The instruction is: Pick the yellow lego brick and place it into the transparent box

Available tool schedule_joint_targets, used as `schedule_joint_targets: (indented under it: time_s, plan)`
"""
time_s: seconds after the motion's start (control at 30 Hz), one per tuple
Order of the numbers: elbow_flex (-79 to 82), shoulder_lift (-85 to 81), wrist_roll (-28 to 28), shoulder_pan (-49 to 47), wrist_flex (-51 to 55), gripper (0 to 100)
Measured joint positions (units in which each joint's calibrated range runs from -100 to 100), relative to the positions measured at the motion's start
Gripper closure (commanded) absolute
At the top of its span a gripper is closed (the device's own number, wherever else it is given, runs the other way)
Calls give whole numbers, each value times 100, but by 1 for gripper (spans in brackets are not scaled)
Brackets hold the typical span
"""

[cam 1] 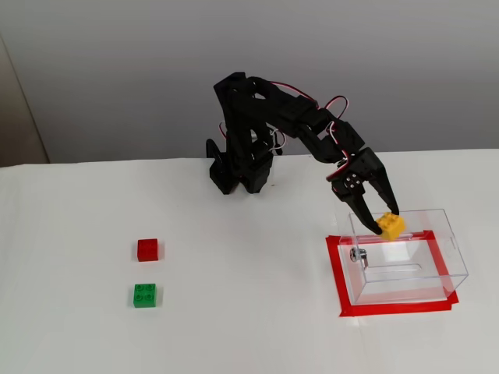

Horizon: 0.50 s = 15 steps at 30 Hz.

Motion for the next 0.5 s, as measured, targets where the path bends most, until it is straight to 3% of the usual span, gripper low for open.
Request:
schedule_joint_targets:
  time_s: [0.5]
  plan:
    - [-574, 930, 0, -929, 0, 89]
